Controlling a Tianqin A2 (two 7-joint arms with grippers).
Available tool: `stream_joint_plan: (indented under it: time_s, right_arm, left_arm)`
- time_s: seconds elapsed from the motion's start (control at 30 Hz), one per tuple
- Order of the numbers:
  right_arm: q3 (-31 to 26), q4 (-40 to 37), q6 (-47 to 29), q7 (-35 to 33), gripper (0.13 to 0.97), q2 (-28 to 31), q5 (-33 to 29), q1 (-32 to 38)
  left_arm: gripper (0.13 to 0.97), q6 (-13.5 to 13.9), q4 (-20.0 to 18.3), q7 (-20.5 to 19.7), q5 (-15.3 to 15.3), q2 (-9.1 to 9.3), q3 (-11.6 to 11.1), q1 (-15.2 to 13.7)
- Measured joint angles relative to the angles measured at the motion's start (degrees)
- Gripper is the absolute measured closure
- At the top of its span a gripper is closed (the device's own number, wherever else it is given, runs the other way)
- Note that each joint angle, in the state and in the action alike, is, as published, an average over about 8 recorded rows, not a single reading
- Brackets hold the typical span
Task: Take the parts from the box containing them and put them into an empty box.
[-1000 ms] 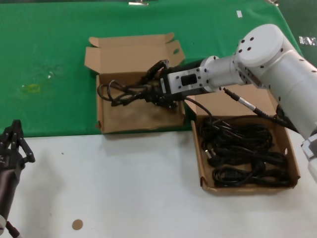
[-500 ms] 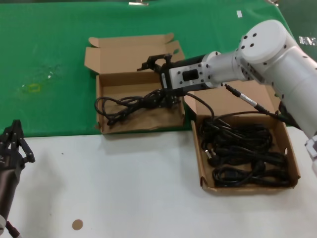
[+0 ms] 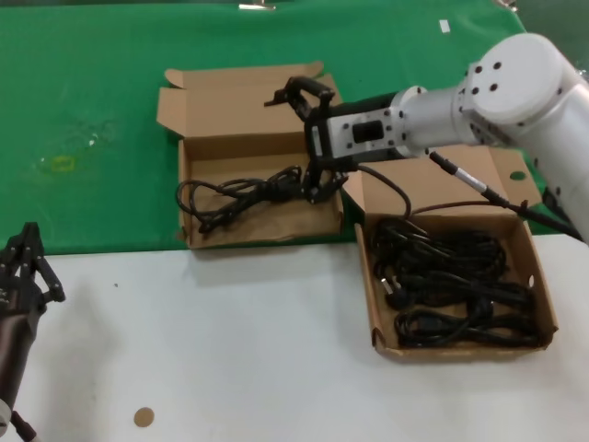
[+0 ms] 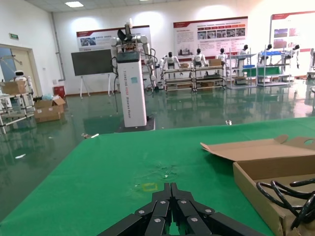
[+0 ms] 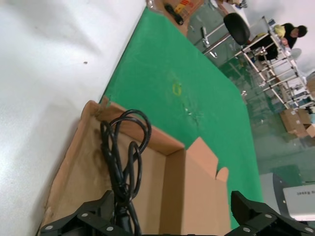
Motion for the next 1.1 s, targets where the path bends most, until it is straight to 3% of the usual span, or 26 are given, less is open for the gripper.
stream_joint_plan:
  time_s: [0.27,0.5,0.8,1.1]
  right_arm:
    - [0.09,2.75,-0.13,1.76,0.215,0.98,-0.13,-0.72]
    - [1.21,4.48,1.67,2.76,0.186,1.04,0.81,-3.09]
    - [4.46,9.41,6.85,5.66,0.135,1.2,3.53,-9.91]
    - [8.16,15.05,12.82,9.0,0.129,1.38,6.66,-17.69]
  left_arm:
    - [0.943,0.0,0.0,0.0,0.0,0.0,0.0,0.0]
    - [0.937,0.0,0.0,0.0,0.0,0.0,0.0,0.0]
    - [0.866,0.0,0.0,0.0,0.0,0.0,0.0,0.0]
    - [0.723,0.0,0.0,0.0,-0.01,0.0,0.0,0.0]
